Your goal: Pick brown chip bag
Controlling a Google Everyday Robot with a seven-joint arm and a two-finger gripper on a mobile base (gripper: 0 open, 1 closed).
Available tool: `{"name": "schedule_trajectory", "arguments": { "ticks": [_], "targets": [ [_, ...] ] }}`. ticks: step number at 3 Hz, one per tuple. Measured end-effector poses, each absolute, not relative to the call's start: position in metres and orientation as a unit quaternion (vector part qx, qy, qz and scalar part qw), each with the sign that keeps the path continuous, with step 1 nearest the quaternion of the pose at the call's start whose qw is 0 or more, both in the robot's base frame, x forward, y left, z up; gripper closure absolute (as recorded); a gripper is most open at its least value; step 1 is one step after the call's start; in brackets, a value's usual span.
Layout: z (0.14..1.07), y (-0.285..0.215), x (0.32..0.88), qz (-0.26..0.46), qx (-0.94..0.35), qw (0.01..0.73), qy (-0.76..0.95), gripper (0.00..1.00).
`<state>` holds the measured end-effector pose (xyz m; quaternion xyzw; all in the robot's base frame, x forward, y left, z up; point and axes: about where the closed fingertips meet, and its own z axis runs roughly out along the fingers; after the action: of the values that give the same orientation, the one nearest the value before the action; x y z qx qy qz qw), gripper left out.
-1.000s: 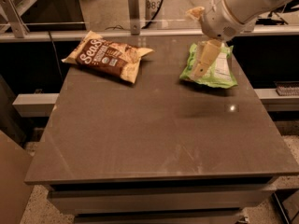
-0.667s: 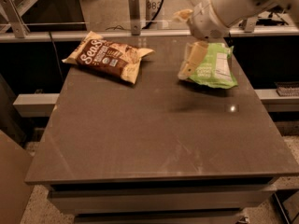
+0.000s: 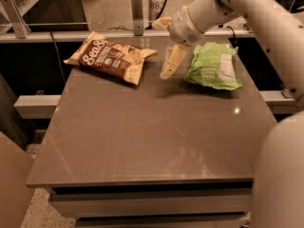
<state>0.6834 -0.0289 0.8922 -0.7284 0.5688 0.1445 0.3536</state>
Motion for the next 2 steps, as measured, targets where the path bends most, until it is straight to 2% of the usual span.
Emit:
{"name": "schedule_trajectory", "arguments": {
  "ticks": [1,2],
  "targets": [
    [0.8815,-0.0078,0.7084,0.164,-0.716,0.368,0.571,0.00],
    [0.8803,-0.0062,0.7110,0.166,-0.715,0.369,0.571,0.00]
  ]
}}
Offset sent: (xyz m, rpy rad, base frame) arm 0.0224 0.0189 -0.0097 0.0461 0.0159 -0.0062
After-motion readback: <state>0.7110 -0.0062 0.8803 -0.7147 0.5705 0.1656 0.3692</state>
